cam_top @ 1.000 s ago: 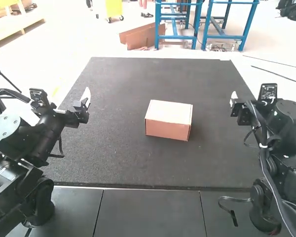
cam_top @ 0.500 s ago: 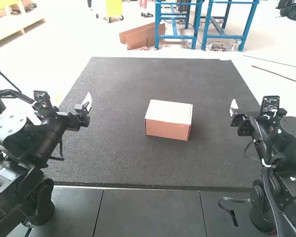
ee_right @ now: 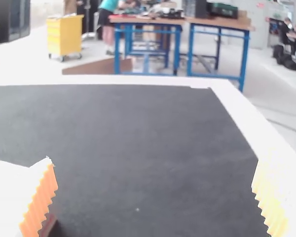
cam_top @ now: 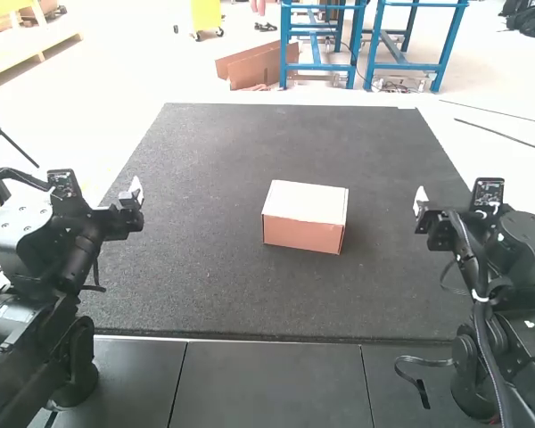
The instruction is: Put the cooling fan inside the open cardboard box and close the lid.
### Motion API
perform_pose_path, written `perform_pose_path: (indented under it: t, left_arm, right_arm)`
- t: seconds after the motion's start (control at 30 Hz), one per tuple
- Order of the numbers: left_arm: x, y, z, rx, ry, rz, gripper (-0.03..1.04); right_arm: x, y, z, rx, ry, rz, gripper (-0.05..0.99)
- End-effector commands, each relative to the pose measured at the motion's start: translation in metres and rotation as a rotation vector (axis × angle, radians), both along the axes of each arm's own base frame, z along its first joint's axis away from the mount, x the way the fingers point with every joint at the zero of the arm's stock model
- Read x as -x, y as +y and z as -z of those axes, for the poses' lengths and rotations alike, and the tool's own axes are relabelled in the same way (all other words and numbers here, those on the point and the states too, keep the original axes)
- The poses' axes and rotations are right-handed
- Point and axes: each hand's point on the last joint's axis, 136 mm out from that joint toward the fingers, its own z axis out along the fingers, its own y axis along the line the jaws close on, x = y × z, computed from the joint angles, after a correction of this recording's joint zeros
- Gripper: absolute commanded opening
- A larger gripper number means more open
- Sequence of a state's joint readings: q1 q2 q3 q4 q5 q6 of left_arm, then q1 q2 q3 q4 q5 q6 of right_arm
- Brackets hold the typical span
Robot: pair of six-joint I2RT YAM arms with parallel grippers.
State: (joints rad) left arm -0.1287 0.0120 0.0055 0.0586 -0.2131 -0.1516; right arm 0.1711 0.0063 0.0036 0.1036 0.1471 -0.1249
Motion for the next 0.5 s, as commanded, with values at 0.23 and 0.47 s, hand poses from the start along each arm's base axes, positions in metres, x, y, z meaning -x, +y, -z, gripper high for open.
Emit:
perform_pose_path:
  t: [0.23,0.47]
  left_arm:
    - [0.000,0.006,0.008,0.013,0.020,-0.024,0.97]
    - [0.000,0.009,0.020,-0.010,0.075,-0.037,0.97]
  right_arm:
    - [0.001,-0.001,0.022,-0.080,0.084,0.014,0.91]
    - [0.001,-0.001,0.020,-0.083,0.080,0.013,0.91]
